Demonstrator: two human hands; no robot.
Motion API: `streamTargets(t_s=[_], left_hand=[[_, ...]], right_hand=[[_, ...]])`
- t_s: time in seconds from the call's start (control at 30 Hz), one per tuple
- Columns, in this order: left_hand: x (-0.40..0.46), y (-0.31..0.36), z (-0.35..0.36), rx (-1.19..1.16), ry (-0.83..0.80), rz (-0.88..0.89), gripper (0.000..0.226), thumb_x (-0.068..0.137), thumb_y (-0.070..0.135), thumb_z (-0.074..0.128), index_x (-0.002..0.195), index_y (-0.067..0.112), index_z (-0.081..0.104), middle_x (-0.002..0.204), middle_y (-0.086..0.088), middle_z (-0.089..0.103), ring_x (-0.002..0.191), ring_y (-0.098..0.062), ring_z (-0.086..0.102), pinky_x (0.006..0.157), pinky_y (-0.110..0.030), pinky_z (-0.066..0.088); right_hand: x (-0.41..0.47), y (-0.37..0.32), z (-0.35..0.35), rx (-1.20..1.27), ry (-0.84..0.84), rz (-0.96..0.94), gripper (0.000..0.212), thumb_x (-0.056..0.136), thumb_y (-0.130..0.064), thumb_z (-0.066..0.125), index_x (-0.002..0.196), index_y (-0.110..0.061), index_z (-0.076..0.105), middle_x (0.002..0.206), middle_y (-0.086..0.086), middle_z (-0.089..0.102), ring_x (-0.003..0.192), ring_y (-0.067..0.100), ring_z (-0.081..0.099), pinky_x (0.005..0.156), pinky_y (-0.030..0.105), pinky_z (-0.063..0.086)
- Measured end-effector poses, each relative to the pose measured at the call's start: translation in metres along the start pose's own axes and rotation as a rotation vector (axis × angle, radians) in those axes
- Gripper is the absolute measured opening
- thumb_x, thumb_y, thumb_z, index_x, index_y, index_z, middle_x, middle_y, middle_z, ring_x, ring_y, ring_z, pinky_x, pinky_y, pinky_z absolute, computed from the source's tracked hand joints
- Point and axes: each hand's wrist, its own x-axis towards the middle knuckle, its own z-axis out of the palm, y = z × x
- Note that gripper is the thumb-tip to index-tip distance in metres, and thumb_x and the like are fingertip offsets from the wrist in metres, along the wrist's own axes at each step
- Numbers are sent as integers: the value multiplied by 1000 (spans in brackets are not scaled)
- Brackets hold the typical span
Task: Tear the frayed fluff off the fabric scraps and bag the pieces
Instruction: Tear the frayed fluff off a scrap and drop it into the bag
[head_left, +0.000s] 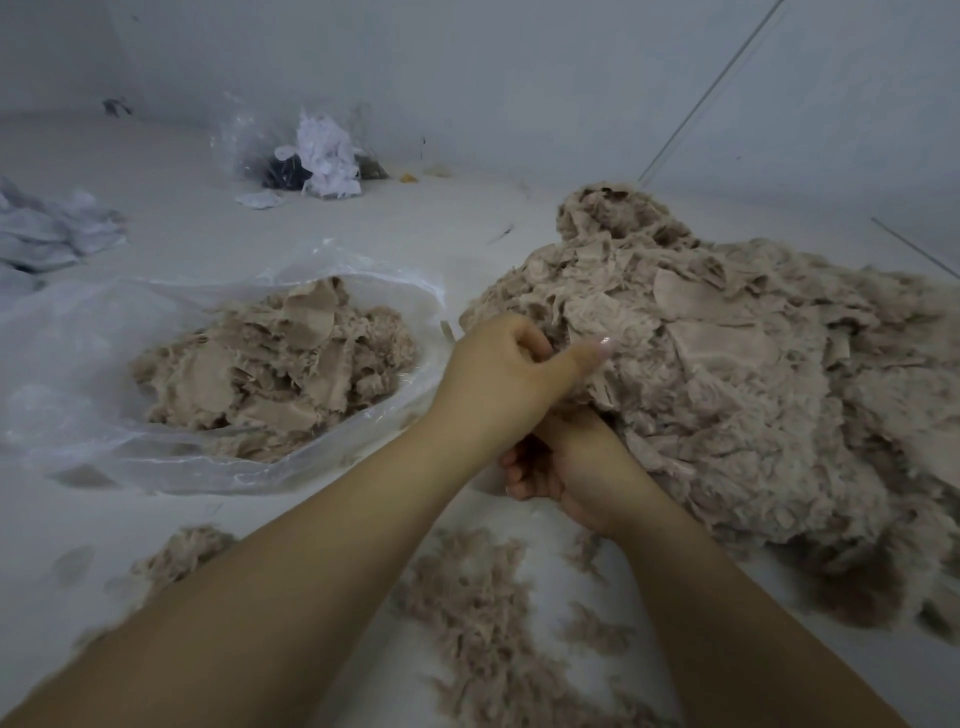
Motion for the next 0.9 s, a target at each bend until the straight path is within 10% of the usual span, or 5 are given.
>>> streamTargets(t_s=[0.23, 0.47, 0.67, 0.77, 0.9], left_hand=[[34, -13, 5, 101, 114, -29, 34, 83, 11, 71, 55, 15, 51, 46, 4, 47, 45, -11, 44, 51, -29, 39], [28, -44, -16, 349, 92, -45, 21, 76, 10, 66, 58, 13, 56, 50, 0, 52, 53, -24, 53, 56, -36, 50], [12, -56, -24, 373, 58, -66, 15, 76, 6, 68, 62, 5, 61, 52, -6, 52, 52, -25, 49, 55, -39, 50], [4, -45, -24, 495, 67, 1, 5, 79, 10, 66, 81, 7, 63, 71, -5, 57, 67, -28, 56, 60, -38, 48], [3, -22, -19, 588, 93, 392, 62, 80, 18, 70, 137, 19, 45, 128, -7, 44, 86, -23, 51, 57, -30, 43]], right_hand=[[0, -1, 2, 17, -6, 45, 28, 102, -16, 46, 78, -6, 58, 57, 10, 61, 43, 17, 54, 42, 24, 46], [0, -4, -1, 50, -58, 57, 54, 79, -62, 51, 71, -9, 57, 60, 11, 62, 48, 18, 57, 46, 24, 48], [2, -2, -2, 70, -44, 86, 60, 96, -59, 36, 71, -9, 58, 59, 10, 63, 47, 18, 57, 46, 24, 48], [2, -1, -2, 71, -44, 92, 62, 98, -59, 32, 72, -9, 58, 60, 11, 63, 47, 18, 57, 46, 25, 49], [2, 0, -2, 47, -45, 64, 64, 99, -59, 32, 84, -3, 61, 64, 13, 62, 51, 19, 58, 48, 28, 49]])
